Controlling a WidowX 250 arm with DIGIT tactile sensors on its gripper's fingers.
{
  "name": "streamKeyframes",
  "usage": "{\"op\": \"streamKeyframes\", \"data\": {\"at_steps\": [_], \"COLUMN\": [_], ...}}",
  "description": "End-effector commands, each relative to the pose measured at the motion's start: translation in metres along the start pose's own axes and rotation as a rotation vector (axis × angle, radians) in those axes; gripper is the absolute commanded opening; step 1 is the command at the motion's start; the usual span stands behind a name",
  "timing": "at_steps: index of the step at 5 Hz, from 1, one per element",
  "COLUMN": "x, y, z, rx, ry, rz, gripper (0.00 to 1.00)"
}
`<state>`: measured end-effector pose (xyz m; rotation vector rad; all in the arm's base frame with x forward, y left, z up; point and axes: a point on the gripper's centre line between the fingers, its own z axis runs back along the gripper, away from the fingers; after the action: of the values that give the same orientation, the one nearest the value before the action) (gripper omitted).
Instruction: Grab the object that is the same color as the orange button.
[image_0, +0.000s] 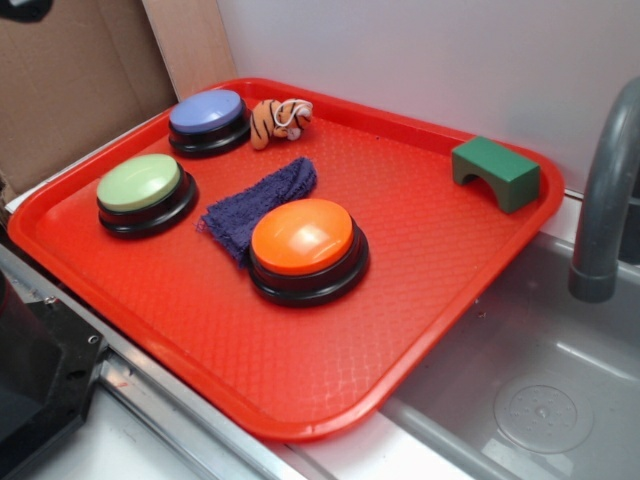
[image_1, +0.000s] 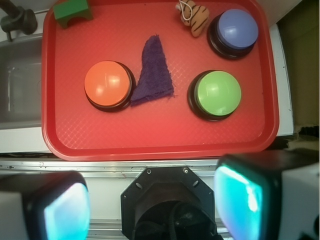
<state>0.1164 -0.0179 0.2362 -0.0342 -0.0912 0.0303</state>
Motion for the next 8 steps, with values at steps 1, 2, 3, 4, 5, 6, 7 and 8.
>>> {"op": "streamKeyframes", "data": {"at_steps": [1, 2, 3, 4, 5, 6, 7, 8], "x": [0.0, 0.018, 0.041, 0.064, 0.1, 0.126, 0.149, 0.17], "y": [0.0, 0.012, 0.027, 0.044, 0.067, 0.077, 0.085, 0.086], "z": [0.0, -0.007, -0.021, -0.034, -0.053, -0.067, -0.087, -0.11], "rx": [0.0, 0.012, 0.024, 0.016, 0.045, 0.022, 0.011, 0.015], "ry": [0.0, -0.035, -0.064, -0.129, -0.238, -0.333, -0.41, -0.409], "rz": [0.0, 0.181, 0.34, 0.516, 0.643, 0.631, 0.584, 0.467], "gripper": [1.0, 1.0, 1.0, 1.0, 1.0, 1.0, 1.0, 1.0]}}
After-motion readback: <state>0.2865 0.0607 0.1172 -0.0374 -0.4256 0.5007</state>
